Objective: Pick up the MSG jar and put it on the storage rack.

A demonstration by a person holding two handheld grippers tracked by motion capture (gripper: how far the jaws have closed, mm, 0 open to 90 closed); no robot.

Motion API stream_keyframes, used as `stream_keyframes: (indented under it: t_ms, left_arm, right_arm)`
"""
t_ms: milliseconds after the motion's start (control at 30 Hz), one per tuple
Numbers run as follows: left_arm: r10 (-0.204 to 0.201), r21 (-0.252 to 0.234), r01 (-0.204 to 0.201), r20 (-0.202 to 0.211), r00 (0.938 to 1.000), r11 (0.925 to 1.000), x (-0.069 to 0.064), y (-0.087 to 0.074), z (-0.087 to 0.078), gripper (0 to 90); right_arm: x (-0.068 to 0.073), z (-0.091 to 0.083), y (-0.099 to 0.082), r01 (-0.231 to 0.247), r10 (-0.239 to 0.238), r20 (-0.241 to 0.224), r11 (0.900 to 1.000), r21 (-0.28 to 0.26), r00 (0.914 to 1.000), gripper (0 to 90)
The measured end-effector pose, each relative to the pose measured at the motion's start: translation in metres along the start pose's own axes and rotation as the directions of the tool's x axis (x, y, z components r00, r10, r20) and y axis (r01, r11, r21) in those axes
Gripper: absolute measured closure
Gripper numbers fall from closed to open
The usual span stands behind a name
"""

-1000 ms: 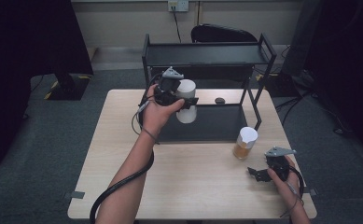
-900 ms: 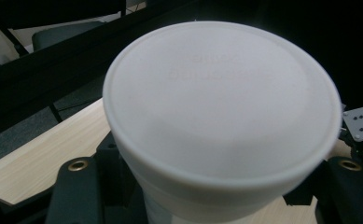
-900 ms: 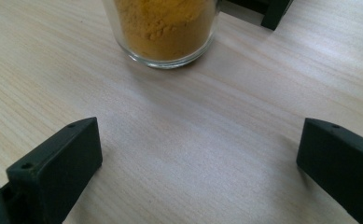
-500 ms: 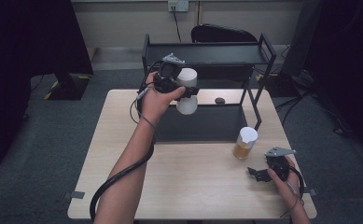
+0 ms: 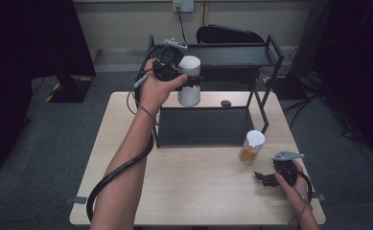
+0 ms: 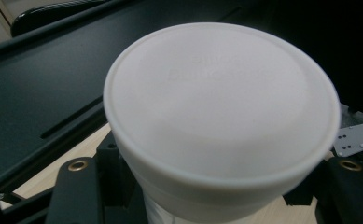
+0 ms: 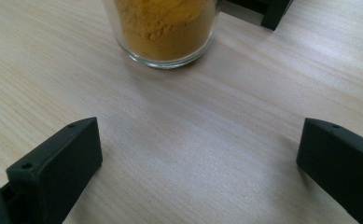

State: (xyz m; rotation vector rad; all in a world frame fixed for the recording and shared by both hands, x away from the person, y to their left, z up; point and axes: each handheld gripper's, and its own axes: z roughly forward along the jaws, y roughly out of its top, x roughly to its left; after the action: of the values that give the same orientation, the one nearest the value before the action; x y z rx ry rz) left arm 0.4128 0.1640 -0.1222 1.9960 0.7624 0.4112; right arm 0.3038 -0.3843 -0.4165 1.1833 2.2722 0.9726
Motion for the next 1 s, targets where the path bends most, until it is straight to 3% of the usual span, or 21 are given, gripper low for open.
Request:
stream_keyframes:
  t_ms: [100,533,800,1000]
  left_arm:
    - [-0.013,-0.004,0.013,0.003,0.9999,0.9999,0.001,0.007,-0.005,35.0]
    - [0.000,-0.024,-0.001,-0.013,0.9999,0.9997,0.001,0.039,-0.021,34.9]
    - [-0.003,-0.020,0.002,-0.027,0.9996,0.9998,0.007,0.062,-0.028,34.9]
    - [-0.015,-0.029,0.014,-0.032,0.9994,0.9995,0.016,0.069,-0.026,34.9]
  right_arm:
    - [0.000,0.000,0.000,0.001,-0.001,0.000,1.0000,0.000,1.0000,0.0]
    - [0.000,0.000,0.000,0.001,-0.001,0.000,1.0000,0.000,1.0000,0.0]
    - [0.000,0.000,0.000,0.001,-0.001,0.000,1.0000,0.000,1.0000,0.0]
    - [0.000,0.000,0.000,-0.001,0.001,0.001,1.0000,0.001,1.0000,0.0]
